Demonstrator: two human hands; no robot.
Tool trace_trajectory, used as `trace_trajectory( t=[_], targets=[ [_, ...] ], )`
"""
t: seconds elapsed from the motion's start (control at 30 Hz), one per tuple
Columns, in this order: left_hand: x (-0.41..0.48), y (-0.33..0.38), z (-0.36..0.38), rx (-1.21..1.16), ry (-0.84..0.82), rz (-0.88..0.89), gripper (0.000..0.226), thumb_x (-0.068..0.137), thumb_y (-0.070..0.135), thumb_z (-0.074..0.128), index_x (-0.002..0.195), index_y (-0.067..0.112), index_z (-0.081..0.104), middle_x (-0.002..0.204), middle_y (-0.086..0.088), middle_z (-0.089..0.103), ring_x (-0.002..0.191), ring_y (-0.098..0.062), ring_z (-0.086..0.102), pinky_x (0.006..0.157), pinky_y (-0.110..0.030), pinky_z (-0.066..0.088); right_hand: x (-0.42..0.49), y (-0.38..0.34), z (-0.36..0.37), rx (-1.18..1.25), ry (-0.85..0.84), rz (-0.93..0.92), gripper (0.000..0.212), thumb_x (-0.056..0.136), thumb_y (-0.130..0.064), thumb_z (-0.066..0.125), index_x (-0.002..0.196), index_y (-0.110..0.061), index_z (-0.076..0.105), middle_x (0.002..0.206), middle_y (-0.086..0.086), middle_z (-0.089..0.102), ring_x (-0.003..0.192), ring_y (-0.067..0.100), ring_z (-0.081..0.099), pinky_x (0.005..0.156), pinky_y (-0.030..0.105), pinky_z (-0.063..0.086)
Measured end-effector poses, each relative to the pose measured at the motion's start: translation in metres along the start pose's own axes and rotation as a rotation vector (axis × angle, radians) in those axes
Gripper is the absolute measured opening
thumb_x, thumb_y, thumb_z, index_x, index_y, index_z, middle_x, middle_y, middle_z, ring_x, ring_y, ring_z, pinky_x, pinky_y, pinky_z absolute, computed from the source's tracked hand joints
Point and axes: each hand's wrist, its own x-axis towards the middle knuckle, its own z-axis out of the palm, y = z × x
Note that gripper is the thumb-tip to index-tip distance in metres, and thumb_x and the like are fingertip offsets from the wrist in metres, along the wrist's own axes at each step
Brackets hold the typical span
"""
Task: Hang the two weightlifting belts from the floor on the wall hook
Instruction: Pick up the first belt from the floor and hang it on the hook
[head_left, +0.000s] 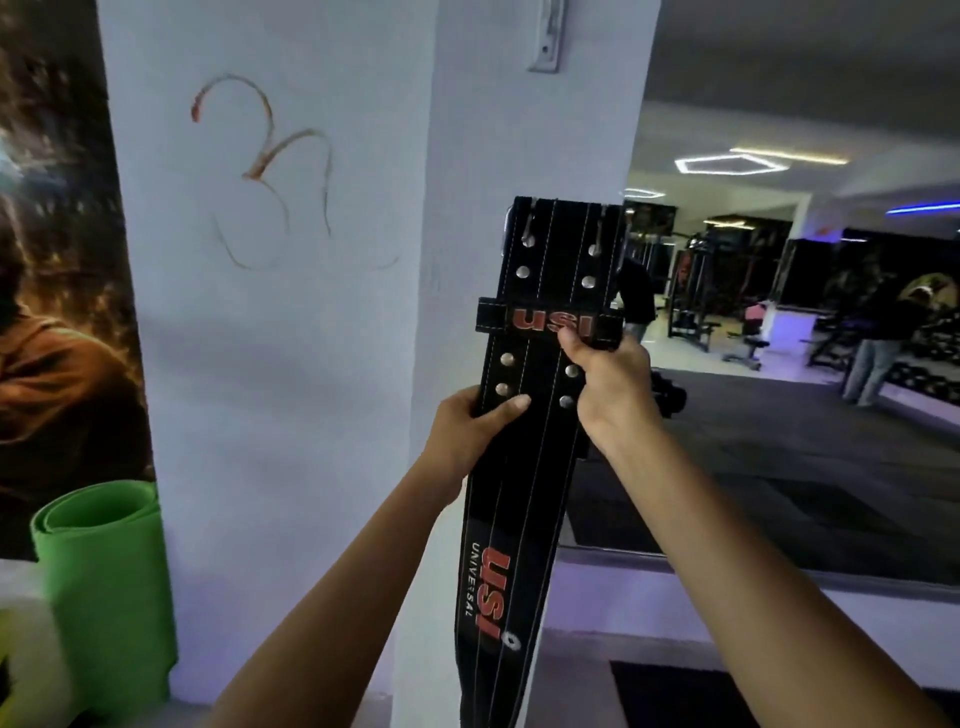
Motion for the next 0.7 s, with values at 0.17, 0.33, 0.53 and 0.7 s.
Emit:
trace_trajectory(
  t=[0.17,0.33,0.53,0.7],
  targets=[
    [0.01,0.038,0.023,-0.074,-0.03,0.091,0.026,0.081,0.022,0.069,0.103,0.008,0.067,0.099,-0.014,0.073,0.089,-0.027,0.072,0.08,-0.037,0.058,0.007,-0.027,-0.01,-0.016,-0.012,-0.092,0.016,0.081,-0.002,0.065,0.091,-0.015,0.062,0.08,-0.003,0.065,0.078,0.016,0.061,0.076,0.038,0.052],
    [-0.021,-0.01,0.031,-0.013,-0.141,-0.033,0.034,0.081,0.019,0.068,0.113,0.008,0.062,0.105,-0.009,0.072,0.093,-0.019,0.071,0.081,-0.029,0.057,0.013,-0.042,-0.02,-0.003,-0.015,-0.117,0.016,0.079,-0.002,0.066,0.079,-0.018,0.062,0.083,-0.004,0.065,0.088,0.018,0.062,0.084,0.035,0.049],
    [-0.02,-0.013,0.035,-0.067,-0.263,-0.063,0.023,0.084,0.017,0.065,0.106,0.012,0.065,0.104,-0.007,0.073,0.097,-0.022,0.07,0.088,-0.035,0.055,0.019,-0.05,-0.031,-0.017,0.007,-0.106,0.014,0.079,-0.005,0.068,0.079,-0.017,0.06,0.084,-0.002,0.066,0.089,0.018,0.062,0.081,0.033,0.051],
    [-0.017,0.0,0.039,-0.131,-0.234,-0.027,0.023,0.084,0.014,0.065,0.106,0.01,0.065,0.101,-0.009,0.073,0.095,-0.025,0.07,0.083,-0.035,0.058,0.014,-0.053,-0.034,-0.016,0.002,-0.094,0.017,0.08,-0.009,0.067,0.075,-0.021,0.057,0.083,-0.003,0.064,0.081,0.017,0.06,0.062,0.029,0.048]
  ],
)
